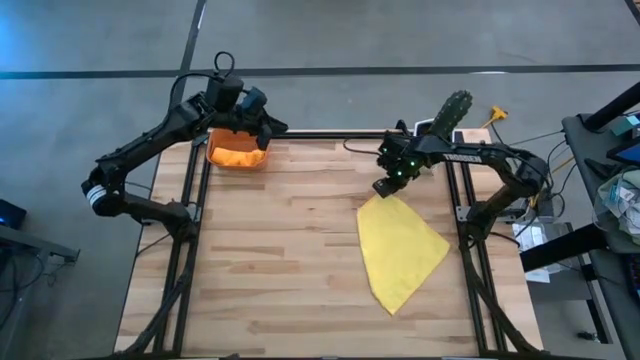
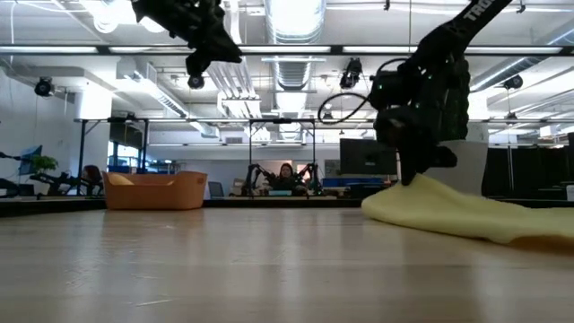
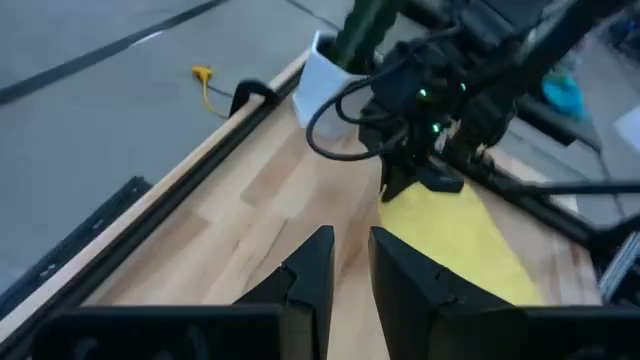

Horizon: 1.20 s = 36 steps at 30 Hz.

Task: Roll microfiber towels into tight, uniform cylinder then place into a basket
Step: Fold the yellow towel

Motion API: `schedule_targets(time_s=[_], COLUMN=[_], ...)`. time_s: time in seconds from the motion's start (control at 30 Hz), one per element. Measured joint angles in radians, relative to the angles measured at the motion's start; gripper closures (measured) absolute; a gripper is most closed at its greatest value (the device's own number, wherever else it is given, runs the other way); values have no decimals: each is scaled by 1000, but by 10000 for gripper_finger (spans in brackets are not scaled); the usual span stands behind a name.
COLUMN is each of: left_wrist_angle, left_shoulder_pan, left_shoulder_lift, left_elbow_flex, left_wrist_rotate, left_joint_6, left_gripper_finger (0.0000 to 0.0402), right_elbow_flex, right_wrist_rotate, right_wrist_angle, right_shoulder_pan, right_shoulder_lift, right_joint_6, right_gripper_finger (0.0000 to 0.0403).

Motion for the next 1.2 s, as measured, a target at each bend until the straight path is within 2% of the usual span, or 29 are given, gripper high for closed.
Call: schedule_targets(time_s=[0.13,0.23,0.43,0.57,0.7,0.87,1.07,1.2], left_wrist_angle=[78,139,349,442,459,470,468,468], left_shoulder_pan=[-5,-19,-52,-63,-64,-65,-71,-71], left_shoulder_lift=[43,84,165,207,247,282,298,297], left_elbow_flex=[0,1,10,44,90,158,204,197], left_wrist_rotate=[17,69,192,199,217,269,277,304], left_joint_6=[-86,-142,-240,-276,-276,-270,-200,-167], left_gripper_finger=[350,350,350,343,314,259,211,203], right_elbow_flex=[14,48,196,321,448,588,734,830], right_wrist_rotate=[8,9,51,90,90,76,-80,-104], right_wrist_angle=[-5,-5,2,7,6,1,-9,-18], right_shoulder_pan=[0,4,28,41,46,53,70,94], right_shoulder_lift=[-61,-114,-195,-203,-166,-92,-8,34], right_joint_6=[13,24,-18,-86,-152,-181,-218,-254], right_gripper_finger=[393,393,394,394,394,394,394,394])
